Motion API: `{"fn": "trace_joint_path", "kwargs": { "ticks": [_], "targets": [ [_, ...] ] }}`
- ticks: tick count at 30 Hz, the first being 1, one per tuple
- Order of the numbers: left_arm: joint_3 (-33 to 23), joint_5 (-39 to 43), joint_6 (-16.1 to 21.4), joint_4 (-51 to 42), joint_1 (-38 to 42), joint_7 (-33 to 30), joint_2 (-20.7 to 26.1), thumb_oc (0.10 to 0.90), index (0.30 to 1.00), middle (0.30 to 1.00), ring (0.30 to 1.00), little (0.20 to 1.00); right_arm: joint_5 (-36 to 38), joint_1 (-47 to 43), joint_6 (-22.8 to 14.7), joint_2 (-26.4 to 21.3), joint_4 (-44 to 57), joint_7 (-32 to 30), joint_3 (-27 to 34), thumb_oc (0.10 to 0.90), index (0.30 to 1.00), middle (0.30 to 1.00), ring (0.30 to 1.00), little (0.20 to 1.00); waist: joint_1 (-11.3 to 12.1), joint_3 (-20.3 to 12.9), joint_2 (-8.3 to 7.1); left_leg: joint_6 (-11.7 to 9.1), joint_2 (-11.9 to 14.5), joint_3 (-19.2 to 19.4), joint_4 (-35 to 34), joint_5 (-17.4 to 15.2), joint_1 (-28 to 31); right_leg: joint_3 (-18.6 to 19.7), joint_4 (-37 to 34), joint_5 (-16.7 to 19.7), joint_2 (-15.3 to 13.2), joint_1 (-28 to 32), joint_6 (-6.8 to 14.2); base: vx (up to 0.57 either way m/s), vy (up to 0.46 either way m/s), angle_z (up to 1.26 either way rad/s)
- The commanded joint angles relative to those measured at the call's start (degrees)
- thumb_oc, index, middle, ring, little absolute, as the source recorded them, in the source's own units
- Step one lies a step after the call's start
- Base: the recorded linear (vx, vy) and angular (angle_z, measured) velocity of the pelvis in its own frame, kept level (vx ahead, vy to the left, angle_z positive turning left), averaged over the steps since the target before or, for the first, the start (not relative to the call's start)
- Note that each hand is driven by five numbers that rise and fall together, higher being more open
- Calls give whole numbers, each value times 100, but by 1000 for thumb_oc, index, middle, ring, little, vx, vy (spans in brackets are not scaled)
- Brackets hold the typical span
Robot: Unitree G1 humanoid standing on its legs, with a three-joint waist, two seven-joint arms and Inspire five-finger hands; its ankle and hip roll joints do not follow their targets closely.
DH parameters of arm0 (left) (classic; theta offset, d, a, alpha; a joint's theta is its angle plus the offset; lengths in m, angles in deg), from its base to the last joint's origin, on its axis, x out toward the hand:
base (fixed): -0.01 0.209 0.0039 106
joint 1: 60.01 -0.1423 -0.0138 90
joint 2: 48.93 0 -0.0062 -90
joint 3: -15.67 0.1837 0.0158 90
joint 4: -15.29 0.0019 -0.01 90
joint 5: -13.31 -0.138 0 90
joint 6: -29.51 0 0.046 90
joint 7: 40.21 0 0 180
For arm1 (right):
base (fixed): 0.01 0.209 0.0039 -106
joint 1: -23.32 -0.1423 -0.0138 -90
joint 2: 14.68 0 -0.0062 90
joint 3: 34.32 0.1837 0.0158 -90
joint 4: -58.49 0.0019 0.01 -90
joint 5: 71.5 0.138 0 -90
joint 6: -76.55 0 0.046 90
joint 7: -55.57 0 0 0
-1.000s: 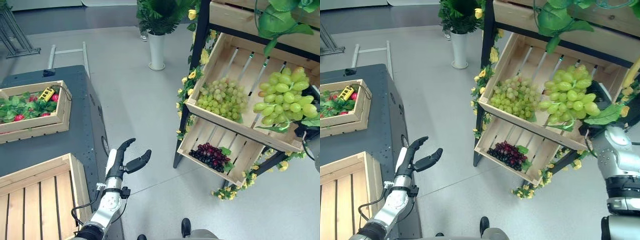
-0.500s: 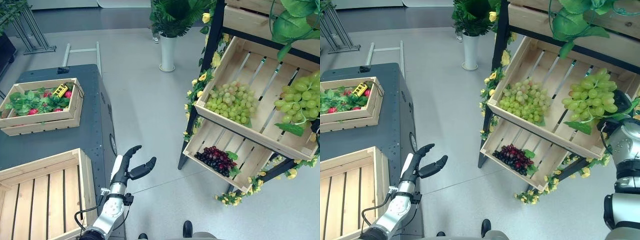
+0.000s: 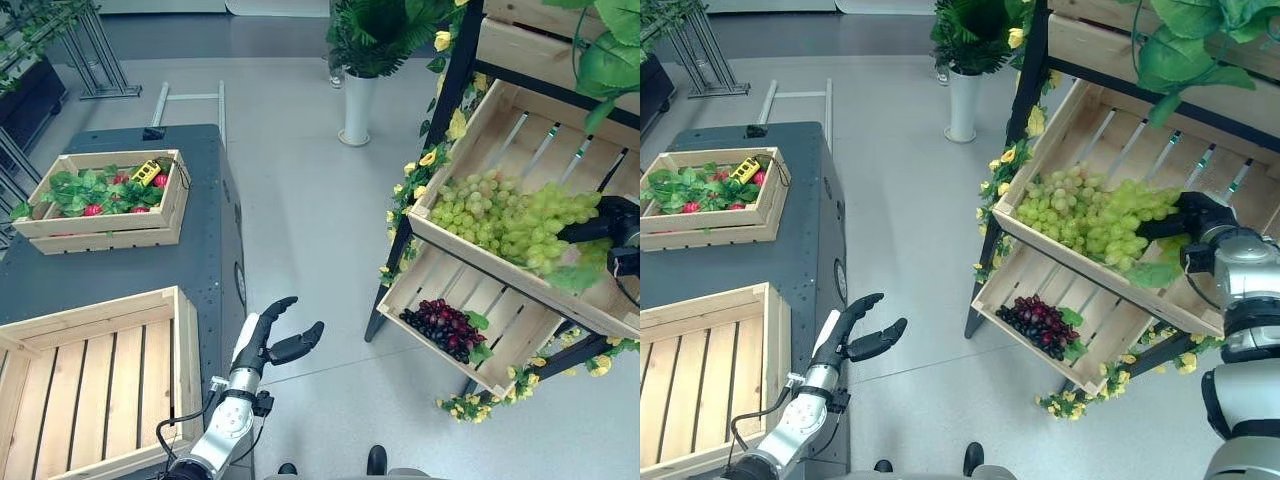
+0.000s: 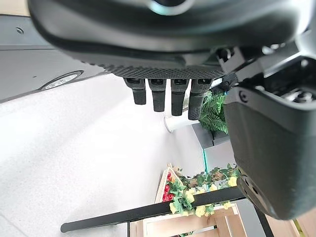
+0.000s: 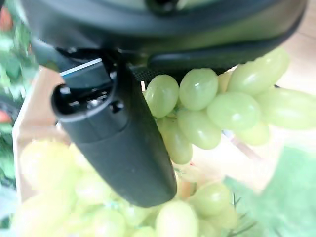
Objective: Pick up the fruits from the basket on one side to the basket on the other side
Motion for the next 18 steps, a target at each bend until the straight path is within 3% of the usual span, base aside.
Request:
{"fn": "trace_joint_path", "kwargs": {
  "ticks": [1, 14, 18],
  "targets": [
    [234, 42, 712, -356, 609, -100, 227, 800, 900, 900, 900, 900, -123, -1433, -802, -629, -309, -164, -343, 800, 900, 900, 900, 900, 97, -359, -243, 252, -276, -73, 151, -939, 87, 49, 164, -837, 51, 514, 29, 0, 0, 0],
    [168, 5, 719, -446, 576, -76, 302, 800, 900, 900, 900, 900, -648, -1317, -919, -808, -44, -215, -456, 800, 900, 900, 900, 900, 26, -333, -250, 272, -265, -4, 186, -958, 62, 144, 202, -838, 46, 457, 41, 0, 0, 0],
    [147, 11, 711, -420, 548, -130, 295, 800, 900, 900, 900, 900, -488, -1246, -998, -867, 270, -278, -497, 800, 900, 900, 900, 900, -31, -348, -246, 272, -259, 36, 181, -960, 69, 179, 213, -848, 53, 443, 41, 6, -3, -2]
  ]
}}
